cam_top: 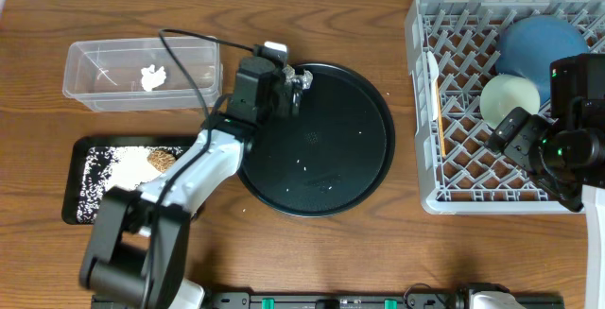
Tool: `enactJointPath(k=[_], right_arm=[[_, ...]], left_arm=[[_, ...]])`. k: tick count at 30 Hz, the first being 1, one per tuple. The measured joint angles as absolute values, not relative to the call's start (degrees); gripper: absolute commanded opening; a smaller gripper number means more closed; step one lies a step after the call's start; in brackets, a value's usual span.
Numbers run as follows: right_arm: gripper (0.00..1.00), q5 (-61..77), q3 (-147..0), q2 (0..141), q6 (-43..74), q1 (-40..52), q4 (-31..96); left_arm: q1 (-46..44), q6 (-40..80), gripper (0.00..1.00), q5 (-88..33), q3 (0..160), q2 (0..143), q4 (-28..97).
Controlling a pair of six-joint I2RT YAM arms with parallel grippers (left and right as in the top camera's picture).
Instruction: Sort waste into correct bins and load items into the dishwasher rack
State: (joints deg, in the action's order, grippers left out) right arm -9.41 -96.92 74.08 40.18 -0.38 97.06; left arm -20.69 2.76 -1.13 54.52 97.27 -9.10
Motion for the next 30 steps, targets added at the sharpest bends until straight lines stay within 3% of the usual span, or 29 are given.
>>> enactJointPath(k=[9, 21, 30], right_arm=[[0.99, -9.4, -96.9, 74.1, 40.2, -0.4, 97.0], [0.99, -9.4, -96.9, 74.1, 40.2, -0.4, 97.0], [0.99, -9.4, -96.9, 74.1, 40.2, -0.4, 97.0]], left_arm=[[-20.6, 9.4, 0.99, -0.5, 54.5, 104.7, -8.3], [-19.1, 34.9, 0.98, 0.4, 54.5, 104.9, -8.3], [-19.1, 40.7, 0.98, 0.4, 54.5, 105.8, -10.5]])
